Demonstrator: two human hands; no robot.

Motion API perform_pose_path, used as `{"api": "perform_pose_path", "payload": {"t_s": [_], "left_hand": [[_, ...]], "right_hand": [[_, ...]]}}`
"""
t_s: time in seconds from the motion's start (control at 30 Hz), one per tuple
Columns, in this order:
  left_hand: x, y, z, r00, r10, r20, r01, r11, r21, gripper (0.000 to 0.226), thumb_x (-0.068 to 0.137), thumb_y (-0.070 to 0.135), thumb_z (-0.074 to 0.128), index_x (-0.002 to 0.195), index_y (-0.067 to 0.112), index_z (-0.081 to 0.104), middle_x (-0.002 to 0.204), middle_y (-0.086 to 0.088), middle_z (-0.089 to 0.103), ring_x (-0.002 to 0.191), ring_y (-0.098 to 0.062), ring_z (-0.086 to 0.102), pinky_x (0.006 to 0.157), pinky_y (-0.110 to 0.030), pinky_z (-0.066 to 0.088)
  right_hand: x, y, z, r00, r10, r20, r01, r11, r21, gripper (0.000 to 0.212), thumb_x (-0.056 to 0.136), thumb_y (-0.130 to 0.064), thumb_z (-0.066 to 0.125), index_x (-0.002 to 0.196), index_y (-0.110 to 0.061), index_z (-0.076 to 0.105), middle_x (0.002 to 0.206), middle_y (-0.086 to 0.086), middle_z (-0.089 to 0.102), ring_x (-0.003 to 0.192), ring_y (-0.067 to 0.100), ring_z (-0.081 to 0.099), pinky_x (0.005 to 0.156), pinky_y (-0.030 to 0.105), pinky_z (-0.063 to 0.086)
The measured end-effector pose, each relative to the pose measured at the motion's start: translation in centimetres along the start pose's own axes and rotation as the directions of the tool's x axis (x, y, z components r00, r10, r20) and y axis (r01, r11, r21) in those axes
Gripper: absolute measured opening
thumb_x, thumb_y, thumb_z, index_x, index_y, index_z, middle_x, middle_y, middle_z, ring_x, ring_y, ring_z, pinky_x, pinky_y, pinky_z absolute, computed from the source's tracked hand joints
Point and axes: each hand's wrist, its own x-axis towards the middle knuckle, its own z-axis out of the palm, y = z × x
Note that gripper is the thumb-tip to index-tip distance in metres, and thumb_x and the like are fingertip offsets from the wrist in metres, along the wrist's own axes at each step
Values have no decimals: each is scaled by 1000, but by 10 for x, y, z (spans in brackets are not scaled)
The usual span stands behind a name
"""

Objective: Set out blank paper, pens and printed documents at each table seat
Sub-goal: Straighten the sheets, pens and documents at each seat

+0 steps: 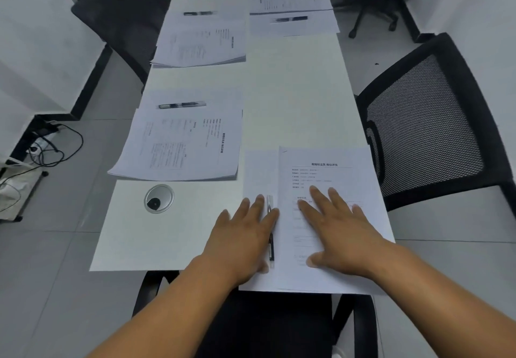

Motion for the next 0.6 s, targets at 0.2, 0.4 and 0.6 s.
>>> {"api": "perform_pose_path", "payload": {"t_s": [0.2,0.4,0.6], "left_hand": [[1,-2,4,1000,0,-11,0,1000,-19,117,94,49,83,174,27,0,184,-9,-7,170,-34,1,127,-54,33],[3,-4,5,1000,4,-29,-5,999,-50,119,91,47,86,174,28,2,184,-5,-7,171,-31,1,126,-49,36],[3,-8,6,999,-22,-46,16,994,-112,118,91,45,86,175,30,5,185,-2,-7,171,-29,2,128,-48,35]], "right_hand": [[-4,18,6,1000,-23,-13,23,1000,-2,122,88,-62,74,171,-40,-13,175,-10,-35,164,27,-28,133,62,5],[-10,34,10,999,-29,-18,29,1000,-8,121,87,-65,72,170,-42,-14,174,-13,-36,164,24,-28,133,59,5],[-6,27,2,1000,-20,-11,20,1000,-2,115,94,-63,68,171,-40,-14,174,-11,-37,164,26,-29,133,60,4]]}}
